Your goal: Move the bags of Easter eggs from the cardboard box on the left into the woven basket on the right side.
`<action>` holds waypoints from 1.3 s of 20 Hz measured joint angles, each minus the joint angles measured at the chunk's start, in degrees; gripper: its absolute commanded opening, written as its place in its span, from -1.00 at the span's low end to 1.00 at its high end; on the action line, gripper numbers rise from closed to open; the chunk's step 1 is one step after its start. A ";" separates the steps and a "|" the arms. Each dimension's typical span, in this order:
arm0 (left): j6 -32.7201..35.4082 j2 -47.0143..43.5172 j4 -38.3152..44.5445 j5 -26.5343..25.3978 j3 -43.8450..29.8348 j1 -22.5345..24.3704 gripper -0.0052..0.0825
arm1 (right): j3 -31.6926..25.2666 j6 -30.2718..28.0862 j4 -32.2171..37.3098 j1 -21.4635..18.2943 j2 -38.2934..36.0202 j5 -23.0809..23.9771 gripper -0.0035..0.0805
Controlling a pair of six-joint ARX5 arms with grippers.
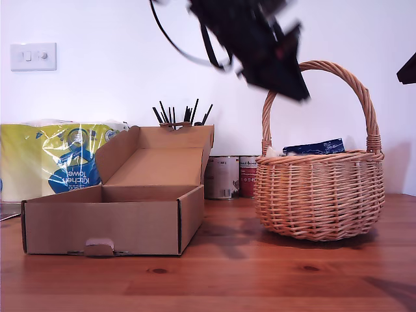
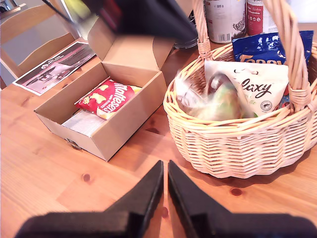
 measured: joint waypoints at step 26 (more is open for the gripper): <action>-3.30 -11.80 5.18 3.04 -34.71 13.77 -0.93 | 0.00 0.00 0.02 0.00 0.00 0.44 -0.95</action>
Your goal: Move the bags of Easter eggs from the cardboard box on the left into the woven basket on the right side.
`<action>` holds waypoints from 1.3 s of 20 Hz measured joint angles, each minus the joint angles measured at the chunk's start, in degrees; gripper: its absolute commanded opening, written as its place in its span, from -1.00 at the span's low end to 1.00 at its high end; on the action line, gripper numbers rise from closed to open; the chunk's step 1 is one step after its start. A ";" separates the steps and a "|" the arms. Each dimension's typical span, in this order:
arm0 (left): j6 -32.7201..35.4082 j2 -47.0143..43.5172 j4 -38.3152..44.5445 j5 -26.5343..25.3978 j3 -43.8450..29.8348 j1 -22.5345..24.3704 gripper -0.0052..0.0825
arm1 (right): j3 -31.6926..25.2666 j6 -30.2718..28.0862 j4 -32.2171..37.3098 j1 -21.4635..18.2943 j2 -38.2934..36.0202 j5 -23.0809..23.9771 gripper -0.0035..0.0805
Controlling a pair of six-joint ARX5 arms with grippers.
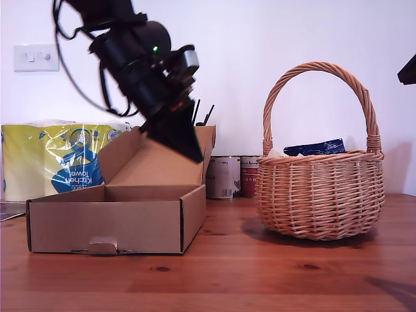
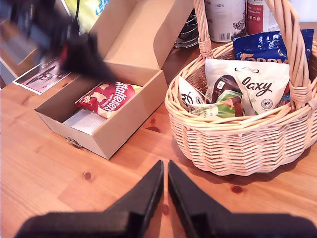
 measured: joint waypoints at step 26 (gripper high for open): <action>21.99 -18.86 34.73 -12.87 -31.36 6.91 0.67 | 0.00 0.07 0.15 0.00 0.00 -0.02 -0.95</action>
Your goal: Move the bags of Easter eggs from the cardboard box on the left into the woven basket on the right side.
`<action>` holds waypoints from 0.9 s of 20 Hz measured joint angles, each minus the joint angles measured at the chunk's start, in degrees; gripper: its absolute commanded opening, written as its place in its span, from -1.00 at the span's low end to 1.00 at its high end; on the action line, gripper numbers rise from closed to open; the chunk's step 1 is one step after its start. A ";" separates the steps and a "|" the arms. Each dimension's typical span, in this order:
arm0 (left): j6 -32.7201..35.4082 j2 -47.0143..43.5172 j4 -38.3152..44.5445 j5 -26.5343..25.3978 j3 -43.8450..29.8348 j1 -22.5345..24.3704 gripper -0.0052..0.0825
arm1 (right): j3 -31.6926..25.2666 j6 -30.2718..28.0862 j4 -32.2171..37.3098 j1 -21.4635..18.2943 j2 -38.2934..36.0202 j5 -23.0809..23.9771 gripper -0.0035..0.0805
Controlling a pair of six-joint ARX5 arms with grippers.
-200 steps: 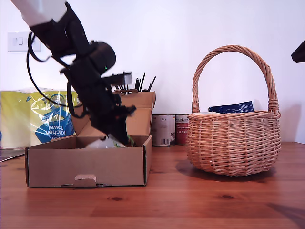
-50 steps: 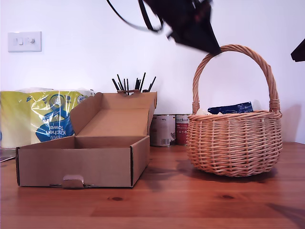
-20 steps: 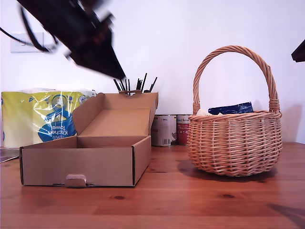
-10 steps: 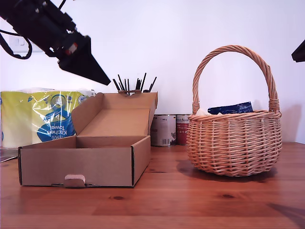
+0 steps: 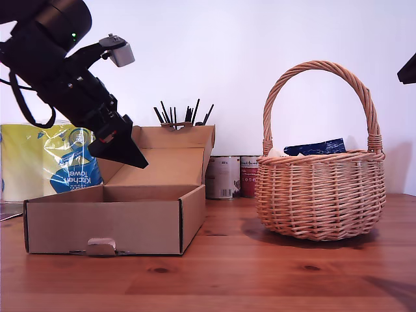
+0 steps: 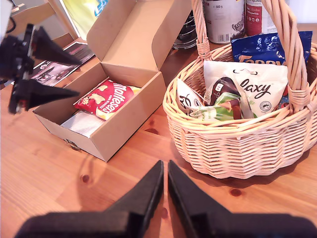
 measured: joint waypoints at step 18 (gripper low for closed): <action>3.82 21.24 -25.62 -3.74 21.53 5.46 0.66 | 0.00 0.09 0.07 0.00 0.00 0.02 -0.95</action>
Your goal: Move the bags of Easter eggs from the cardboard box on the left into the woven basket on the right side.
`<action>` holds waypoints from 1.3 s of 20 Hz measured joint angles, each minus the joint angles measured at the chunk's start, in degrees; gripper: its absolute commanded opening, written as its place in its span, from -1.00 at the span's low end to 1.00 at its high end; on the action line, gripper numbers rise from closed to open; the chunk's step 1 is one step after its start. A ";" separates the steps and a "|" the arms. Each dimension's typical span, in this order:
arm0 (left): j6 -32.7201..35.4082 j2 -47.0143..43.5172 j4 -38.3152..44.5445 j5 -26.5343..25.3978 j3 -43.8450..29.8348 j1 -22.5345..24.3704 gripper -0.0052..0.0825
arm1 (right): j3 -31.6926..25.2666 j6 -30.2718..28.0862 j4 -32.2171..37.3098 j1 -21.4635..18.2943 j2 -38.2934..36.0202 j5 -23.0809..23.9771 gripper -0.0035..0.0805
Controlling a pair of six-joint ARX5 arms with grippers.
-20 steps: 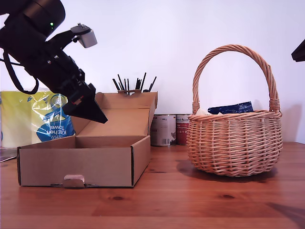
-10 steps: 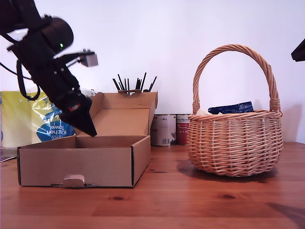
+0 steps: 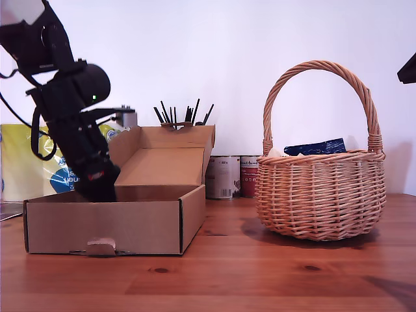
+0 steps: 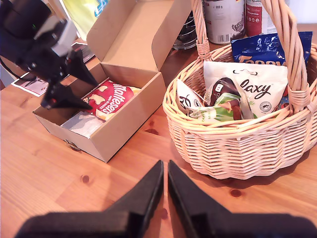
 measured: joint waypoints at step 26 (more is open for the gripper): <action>0.07 1.07 -7.63 -0.44 7.98 0.11 -0.72 | 0.00 0.00 0.13 0.00 0.00 0.00 -0.95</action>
